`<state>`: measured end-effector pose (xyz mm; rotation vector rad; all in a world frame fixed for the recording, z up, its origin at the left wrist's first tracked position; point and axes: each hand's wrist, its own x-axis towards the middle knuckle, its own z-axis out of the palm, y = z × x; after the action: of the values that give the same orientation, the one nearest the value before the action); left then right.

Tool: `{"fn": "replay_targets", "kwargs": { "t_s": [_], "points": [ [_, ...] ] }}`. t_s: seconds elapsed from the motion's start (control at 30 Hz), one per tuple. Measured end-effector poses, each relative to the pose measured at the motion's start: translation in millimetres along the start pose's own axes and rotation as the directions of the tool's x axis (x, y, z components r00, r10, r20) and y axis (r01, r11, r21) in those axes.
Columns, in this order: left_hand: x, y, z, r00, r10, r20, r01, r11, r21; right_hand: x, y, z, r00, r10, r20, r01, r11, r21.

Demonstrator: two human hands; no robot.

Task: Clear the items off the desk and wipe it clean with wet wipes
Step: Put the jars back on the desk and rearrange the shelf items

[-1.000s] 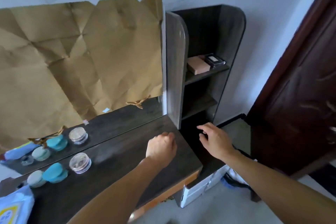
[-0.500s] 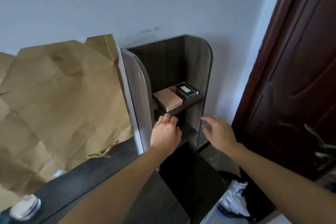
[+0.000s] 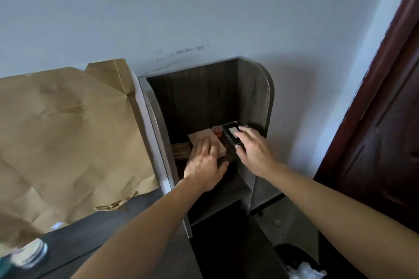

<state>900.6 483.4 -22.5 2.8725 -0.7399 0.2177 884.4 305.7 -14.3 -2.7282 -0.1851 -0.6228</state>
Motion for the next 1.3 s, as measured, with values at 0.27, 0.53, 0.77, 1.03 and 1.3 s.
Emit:
{"fn": "replay_targets", "kwargs": {
  "t_s": [0.27,0.53,0.77,1.03,1.3],
  "points": [
    [-8.0,15.8,13.3,0.989,-0.058,-0.138,0.070,0.994,0.079,21.3,36.7,27.8,0.969,-0.173,0.179,0.183,0.982,-0.043],
    [-25.1,35.8,14.8,0.942,-0.130,-0.311,0.149,0.988,0.038,3.8,53.3,21.6,0.927,-0.319,0.198,0.332,0.943,-0.036],
    [-57.3,40.4,8.6,0.919,-0.062,-0.390,0.092,0.994,0.058,-16.6,57.0,5.9,0.941,-0.337,0.039,0.339,0.932,-0.127],
    [-161.3,25.1,-12.0,0.905,-0.051,-0.422,0.046,0.999,-0.022,-80.9,-10.4,-10.7,0.903,-0.402,-0.154,0.415,0.907,0.065],
    [-330.6,-29.6,-11.2,0.922,-0.225,-0.316,0.241,0.971,0.010,-168.8,-126.6,30.7,0.862,-0.502,-0.070,0.505,0.840,0.198]
  ]
}}
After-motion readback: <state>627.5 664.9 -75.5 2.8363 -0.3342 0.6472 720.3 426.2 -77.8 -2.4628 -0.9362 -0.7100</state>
